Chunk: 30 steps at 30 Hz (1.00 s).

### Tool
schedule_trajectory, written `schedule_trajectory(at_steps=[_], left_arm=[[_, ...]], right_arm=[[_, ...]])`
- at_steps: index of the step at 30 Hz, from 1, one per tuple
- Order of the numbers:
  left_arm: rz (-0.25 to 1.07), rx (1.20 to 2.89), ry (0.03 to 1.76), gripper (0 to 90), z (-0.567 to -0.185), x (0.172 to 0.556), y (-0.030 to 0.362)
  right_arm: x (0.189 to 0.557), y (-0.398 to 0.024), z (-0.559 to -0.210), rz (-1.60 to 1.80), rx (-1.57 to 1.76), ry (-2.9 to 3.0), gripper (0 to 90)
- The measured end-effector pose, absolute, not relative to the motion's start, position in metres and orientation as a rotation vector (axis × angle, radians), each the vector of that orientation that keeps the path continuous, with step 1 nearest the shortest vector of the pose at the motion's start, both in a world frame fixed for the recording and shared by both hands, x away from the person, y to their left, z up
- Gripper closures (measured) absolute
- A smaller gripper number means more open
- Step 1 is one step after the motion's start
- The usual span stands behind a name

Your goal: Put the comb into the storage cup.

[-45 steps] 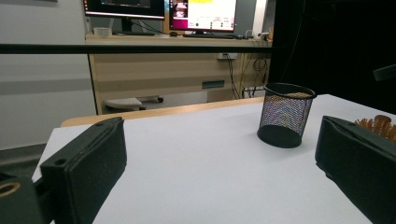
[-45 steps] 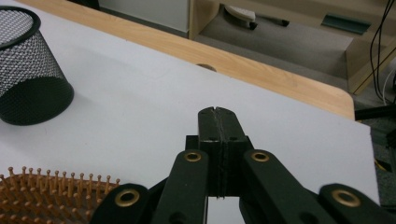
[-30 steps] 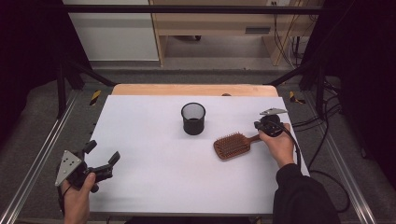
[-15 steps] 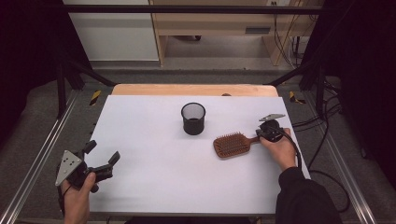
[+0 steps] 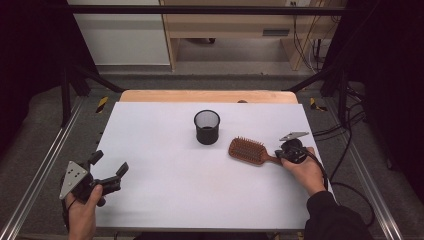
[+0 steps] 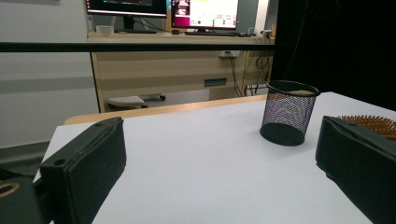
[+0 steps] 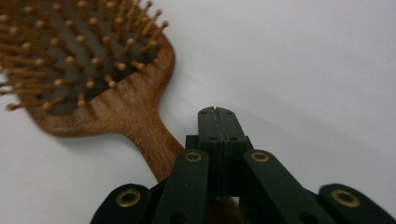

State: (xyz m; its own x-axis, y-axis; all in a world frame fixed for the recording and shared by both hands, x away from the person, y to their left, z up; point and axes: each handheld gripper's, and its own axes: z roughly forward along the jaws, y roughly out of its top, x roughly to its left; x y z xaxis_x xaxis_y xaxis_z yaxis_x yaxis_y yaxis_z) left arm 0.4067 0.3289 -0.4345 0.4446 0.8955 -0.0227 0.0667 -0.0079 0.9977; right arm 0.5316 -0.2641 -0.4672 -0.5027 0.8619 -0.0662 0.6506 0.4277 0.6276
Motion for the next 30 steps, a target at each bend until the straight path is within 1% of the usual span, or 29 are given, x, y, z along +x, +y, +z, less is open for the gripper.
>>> schedule_trajectory(at_steps=[12, 30], left_arm=[[0.823, 1.438, 0.916, 2.1, -0.435, 0.407, 0.328], [0.821, 1.442, 0.913, 2.1, -0.435, 0.407, 0.328]], right_arm=[[0.501, -0.257, -0.466, 0.797, 1.26, 2.387, 90.0], [0.488, -0.237, -0.466, 0.825, 1.238, 2.461, 90.0]])
